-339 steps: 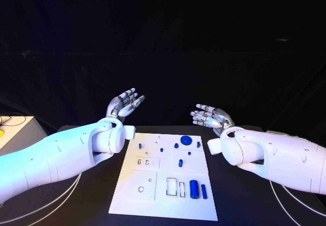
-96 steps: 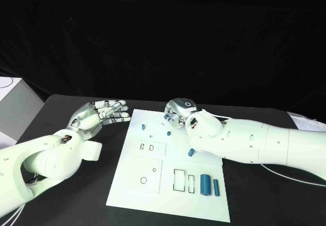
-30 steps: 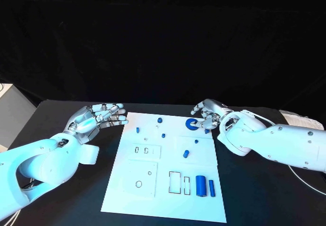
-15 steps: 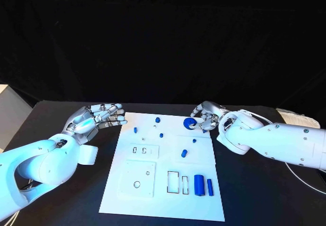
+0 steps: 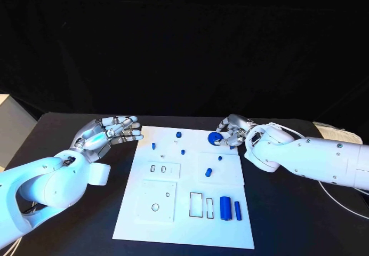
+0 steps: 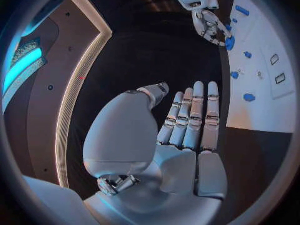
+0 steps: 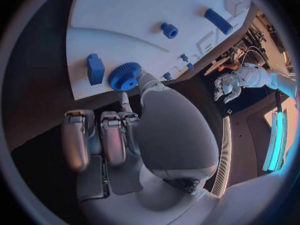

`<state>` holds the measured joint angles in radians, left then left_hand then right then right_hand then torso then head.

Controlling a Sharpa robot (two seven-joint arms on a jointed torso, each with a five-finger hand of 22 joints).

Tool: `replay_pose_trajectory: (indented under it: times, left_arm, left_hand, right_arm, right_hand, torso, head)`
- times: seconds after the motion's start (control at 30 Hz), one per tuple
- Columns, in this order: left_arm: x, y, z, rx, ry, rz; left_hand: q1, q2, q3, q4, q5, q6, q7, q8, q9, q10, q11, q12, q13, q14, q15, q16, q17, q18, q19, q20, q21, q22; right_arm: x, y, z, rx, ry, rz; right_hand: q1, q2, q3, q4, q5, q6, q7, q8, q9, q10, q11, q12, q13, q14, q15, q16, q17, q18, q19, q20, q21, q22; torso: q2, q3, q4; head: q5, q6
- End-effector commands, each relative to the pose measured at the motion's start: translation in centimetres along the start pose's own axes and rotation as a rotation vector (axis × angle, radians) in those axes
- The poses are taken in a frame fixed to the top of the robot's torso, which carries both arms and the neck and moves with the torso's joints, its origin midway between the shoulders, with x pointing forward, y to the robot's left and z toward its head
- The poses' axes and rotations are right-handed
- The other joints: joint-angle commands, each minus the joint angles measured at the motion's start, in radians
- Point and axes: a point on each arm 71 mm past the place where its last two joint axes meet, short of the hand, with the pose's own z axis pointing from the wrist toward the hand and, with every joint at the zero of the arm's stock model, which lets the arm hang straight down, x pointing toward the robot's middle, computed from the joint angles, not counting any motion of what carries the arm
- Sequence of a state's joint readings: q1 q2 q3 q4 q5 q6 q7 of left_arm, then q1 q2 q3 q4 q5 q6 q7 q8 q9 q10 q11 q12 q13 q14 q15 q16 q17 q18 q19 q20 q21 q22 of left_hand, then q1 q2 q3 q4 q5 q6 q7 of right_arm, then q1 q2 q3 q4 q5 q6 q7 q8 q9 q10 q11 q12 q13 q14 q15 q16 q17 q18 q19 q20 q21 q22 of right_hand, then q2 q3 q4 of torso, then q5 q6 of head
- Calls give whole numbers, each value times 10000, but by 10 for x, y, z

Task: Assemble the parts on the task board

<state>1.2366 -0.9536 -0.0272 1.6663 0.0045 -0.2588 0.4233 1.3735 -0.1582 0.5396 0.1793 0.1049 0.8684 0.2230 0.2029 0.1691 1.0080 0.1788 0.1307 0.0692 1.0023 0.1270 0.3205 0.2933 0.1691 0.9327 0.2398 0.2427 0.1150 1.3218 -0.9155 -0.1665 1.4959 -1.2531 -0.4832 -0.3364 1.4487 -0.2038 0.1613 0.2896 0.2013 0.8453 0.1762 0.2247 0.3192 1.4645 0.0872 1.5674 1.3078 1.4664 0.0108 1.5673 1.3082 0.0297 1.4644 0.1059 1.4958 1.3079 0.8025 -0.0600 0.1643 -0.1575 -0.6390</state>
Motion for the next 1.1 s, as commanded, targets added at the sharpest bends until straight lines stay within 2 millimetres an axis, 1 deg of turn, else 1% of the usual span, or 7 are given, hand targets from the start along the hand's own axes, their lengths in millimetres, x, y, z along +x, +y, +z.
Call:
replay_pose_trajectory:
  times: [0.03, 0.3, 0.43, 0.73, 0.8, 0.9, 1.1]
  left_arm:
    - [3, -1, 0, 48, 197, -127]
    - [2, -1, 0, 47, 201, -128]
    - [2, -1, 0, 45, 196, -126]
    - [2, -1, 0, 37, 190, -124]
    - [2, -1, 0, 36, 188, -123]
    - [1, -1, 0, 33, 183, -121]
    - [1, -1, 0, 33, 181, -120]
  left_hand:
    - [-23, -6, 49, -31, -51, -16, 138, -37, -9, 53, 9, -43, 3, -61, 29, 46, 10, 132, -65, 29, 46, -15]
    - [-23, -6, 49, -31, -51, -16, 138, -37, -9, 53, 9, -43, 3, -61, 29, 46, 10, 132, -65, 29, 46, -15]
    - [-21, 2, 58, -40, -52, -13, 136, -35, -10, 68, 6, -60, 4, -76, 26, 65, 39, 132, -67, 28, 53, -15]
    - [-21, 2, 58, -40, -52, -13, 136, -35, -10, 68, 6, -60, 4, -76, 26, 65, 39, 132, -67, 28, 53, -15]
    - [-21, 2, 58, -40, -52, -13, 136, -35, -10, 68, 6, -60, 4, -76, 26, 65, 39, 132, -67, 28, 53, -15]
    - [-21, 2, 58, -40, -52, -13, 136, -35, -10, 68, 6, -60, 4, -76, 26, 65, 39, 132, -67, 28, 53, -15]
    - [-27, 9, 62, -39, -51, -13, 137, -35, -11, 73, 7, -70, 4, -85, 27, 74, 54, 132, -69, 29, 56, -15]
  right_arm:
    - [1, -1, 1, 68, 145, -143]
    - [4, -1, 4, 133, 242, -199]
    - [6, -2, 5, 160, 267, -216]
    - [8, -2, 6, 159, 317, -272]
    - [8, -2, 6, 135, 276, -348]
    - [8, -1, 6, 45, 159, -460]
    - [7, 6, 4, -405, -315, -708]
  right_hand:
    - [-51, 88, 12, -13, 78, -48, 9, 62, 10, 1063, 65, 34, 2630, 1044, 60, 35, 2626, -95, 722, 90, 37, 1810]
    - [-52, 114, 33, -15, 108, -29, 6, 84, 13, 1063, 64, 34, 2630, 1044, 61, 35, 2626, -105, 738, 93, 75, 1855]
    - [-54, 224, 137, -24, 242, 32, -6, 151, 18, 1063, 54, 34, 2630, 1044, 56, 35, 2626, -105, 733, 96, 84, 1866]
    - [-45, 387, 457, -48, 540, 344, -69, 277, 18, 1063, 1, 34, 2630, 1044, 12, 35, 2626, -109, 731, 74, 112, 1904]
    - [79, 438, 711, -103, 714, 603, -139, 347, 29, 1063, -60, 34, 2630, 1044, -46, 35, 2626, -112, 736, 30, 131, 1929]
    - [250, 477, 1159, -204, 781, 1099, -335, 528, 88, 1063, -232, 34, 2630, 1044, -201, 35, 2626, -122, 751, -95, 171, 1980]
    - [270, 420, 1529, -301, 766, 1429, -480, 677, 149, 1063, -365, 34, 2630, 1044, -326, 35, 2626, -141, 781, -216, 234, 2056]
  torso:
    - [-4, 0, -3]
    - [-7, 6, 5]
    - [-6, 8, 4]
    - [-4, 2, 3]
    - [-9, 3, 1]
    - [-9, 2, -5]
    - [-12, 4, -6]
  head:
    - [-10, -13]
    - [0, -30]
    - [32, -27]
    - [11, -52]
    - [14, -64]
    - [18, -77]
    - [27, -69]
